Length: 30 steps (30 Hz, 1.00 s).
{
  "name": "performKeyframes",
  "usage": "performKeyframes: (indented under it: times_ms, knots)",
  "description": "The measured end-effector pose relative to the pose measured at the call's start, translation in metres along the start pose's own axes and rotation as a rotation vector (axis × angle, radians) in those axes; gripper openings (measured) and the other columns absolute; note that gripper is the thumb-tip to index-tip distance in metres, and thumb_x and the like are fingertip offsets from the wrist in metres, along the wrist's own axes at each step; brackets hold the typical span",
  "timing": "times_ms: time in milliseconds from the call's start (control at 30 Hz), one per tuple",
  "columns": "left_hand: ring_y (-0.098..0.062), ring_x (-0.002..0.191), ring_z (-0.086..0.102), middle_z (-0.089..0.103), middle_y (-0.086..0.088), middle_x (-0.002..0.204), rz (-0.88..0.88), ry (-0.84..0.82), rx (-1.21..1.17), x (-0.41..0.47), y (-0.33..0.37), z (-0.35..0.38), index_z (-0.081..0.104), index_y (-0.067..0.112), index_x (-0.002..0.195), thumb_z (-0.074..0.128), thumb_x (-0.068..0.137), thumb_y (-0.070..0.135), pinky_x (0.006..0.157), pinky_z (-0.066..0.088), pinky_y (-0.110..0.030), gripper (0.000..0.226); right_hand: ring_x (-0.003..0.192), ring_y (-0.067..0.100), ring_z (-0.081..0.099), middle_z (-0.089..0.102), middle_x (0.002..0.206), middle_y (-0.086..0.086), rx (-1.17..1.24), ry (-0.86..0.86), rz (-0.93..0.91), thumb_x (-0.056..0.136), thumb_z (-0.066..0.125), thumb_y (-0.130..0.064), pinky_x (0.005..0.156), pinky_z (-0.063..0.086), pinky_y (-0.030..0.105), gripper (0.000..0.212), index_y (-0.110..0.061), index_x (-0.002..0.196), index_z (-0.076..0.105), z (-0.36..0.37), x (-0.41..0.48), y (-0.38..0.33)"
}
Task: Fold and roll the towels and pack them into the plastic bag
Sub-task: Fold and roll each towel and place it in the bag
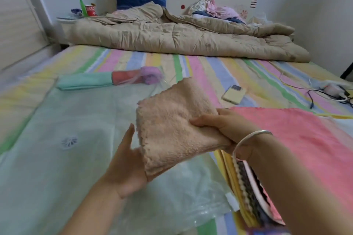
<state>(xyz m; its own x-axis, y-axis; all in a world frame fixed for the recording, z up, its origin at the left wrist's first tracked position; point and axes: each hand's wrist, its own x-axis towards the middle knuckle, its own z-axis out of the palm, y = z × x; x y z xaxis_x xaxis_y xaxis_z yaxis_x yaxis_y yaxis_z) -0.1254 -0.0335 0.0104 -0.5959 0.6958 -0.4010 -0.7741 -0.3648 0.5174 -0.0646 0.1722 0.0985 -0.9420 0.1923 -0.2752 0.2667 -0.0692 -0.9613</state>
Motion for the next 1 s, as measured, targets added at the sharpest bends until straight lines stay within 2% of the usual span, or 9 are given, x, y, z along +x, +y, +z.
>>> performKeyframes:
  times_ms: [133, 267, 367, 433, 600, 733, 833, 933, 1000]
  knots:
    - [-0.031, 0.081, 0.07, 0.067, -0.022, 0.1, -0.122, 0.204, 0.089, -0.044, 0.008, -0.05, 0.06, 0.0, 0.118, 0.041, 0.086, 0.066, 0.066, 0.06, -0.041, 0.076, 0.075, 0.024, 0.07, 0.073, 0.087, 0.01, -0.218, -0.035, 0.232, 0.068, 0.08, -0.018, 0.073, 0.059, 0.039, 0.031, -0.009, 0.096, 0.069, 0.035, 0.005, 0.08]
    - [-0.028, 0.102, 0.067, 0.068, -0.015, 0.119, -0.087, 0.267, 0.25, -0.059, -0.004, -0.057, 0.054, 0.01, 0.132, 0.049, 0.086, 0.054, 0.078, 0.057, -0.039, 0.064, 0.097, 0.023, 0.066, 0.069, 0.105, 0.003, -0.374, 0.055, 0.231, 0.076, 0.073, -0.034, 0.094, 0.05, 0.042, 0.041, -0.021, 0.114, 0.063, 0.047, 0.011, 0.118]
    - [-0.027, 0.112, 0.062, 0.063, -0.013, 0.126, -0.038, 0.29, 0.321, -0.063, -0.008, -0.043, 0.05, 0.014, 0.136, 0.044, 0.094, 0.055, 0.083, 0.053, -0.04, 0.059, 0.098, 0.019, 0.062, 0.06, 0.111, 0.004, -0.486, 0.049, 0.122, 0.087, 0.064, -0.033, 0.087, 0.048, 0.029, 0.054, -0.04, 0.133, 0.037, 0.053, 0.006, 0.11]
    - [-0.026, 0.112, 0.061, 0.063, -0.012, 0.124, -0.021, 0.298, 0.376, -0.067, -0.009, -0.034, 0.052, 0.014, 0.133, 0.039, 0.096, 0.057, 0.085, 0.052, -0.039, 0.059, 0.098, 0.019, 0.06, 0.059, 0.112, 0.004, -0.7, 0.031, -0.015, 0.089, 0.061, -0.037, 0.083, 0.046, 0.027, 0.049, -0.036, 0.133, 0.038, 0.066, -0.003, 0.101]
    - [-0.014, 0.064, 0.066, 0.072, -0.003, 0.081, -0.008, 0.248, 0.501, -0.069, -0.008, -0.02, 0.067, 0.016, 0.115, 0.03, 0.097, 0.06, 0.06, 0.05, -0.028, 0.06, 0.101, 0.027, 0.059, 0.056, 0.11, 0.002, -1.296, 0.1, -0.232, 0.08, 0.041, -0.074, 0.076, 0.041, 0.034, 0.07, -0.035, 0.137, 0.034, 0.12, -0.03, 0.08]
    - [-0.011, 0.058, 0.065, 0.071, 0.0, 0.077, 0.029, 0.258, 0.607, -0.075, -0.007, -0.019, 0.069, 0.014, 0.113, 0.039, 0.097, 0.056, 0.05, 0.048, -0.023, 0.054, 0.106, 0.025, 0.054, 0.051, 0.115, 0.005, -1.396, 0.095, -0.253, 0.077, 0.052, -0.069, 0.076, 0.038, 0.034, 0.068, -0.02, 0.124, 0.047, 0.15, -0.043, 0.083]
    - [-0.012, 0.067, 0.067, 0.071, -0.001, 0.084, 0.04, 0.239, 0.637, -0.088, -0.002, -0.024, 0.065, 0.012, 0.116, 0.043, 0.099, 0.046, 0.059, 0.056, -0.029, 0.044, 0.105, 0.026, 0.054, 0.051, 0.115, 0.005, -1.449, 0.205, -0.278, 0.081, 0.057, -0.052, 0.07, 0.037, 0.032, 0.054, -0.015, 0.119, 0.05, 0.157, -0.041, 0.092]
    - [-0.011, 0.087, 0.07, 0.074, 0.0, 0.099, 0.257, 0.333, 0.978, -0.097, -0.004, -0.041, 0.067, 0.021, 0.107, 0.05, 0.099, 0.033, 0.083, 0.057, -0.034, 0.022, 0.061, 0.026, 0.06, 0.06, 0.078, 0.006, -1.508, 0.307, -0.379, 0.049, 0.084, -0.024, 0.046, 0.01, 0.019, 0.034, -0.013, 0.074, 0.064, 0.158, -0.043, 0.106]
    - [-0.001, 0.089, 0.064, 0.07, 0.013, 0.095, 0.521, 0.39, 1.496, -0.103, -0.005, -0.062, 0.068, 0.03, 0.098, 0.06, 0.09, 0.038, 0.084, 0.052, -0.028, 0.013, 0.04, 0.023, 0.049, 0.053, 0.057, 0.004, -1.518, 0.335, -0.453, 0.022, 0.085, -0.012, 0.051, -0.006, 0.017, 0.039, -0.014, 0.05, 0.057, 0.154, -0.04, 0.116]
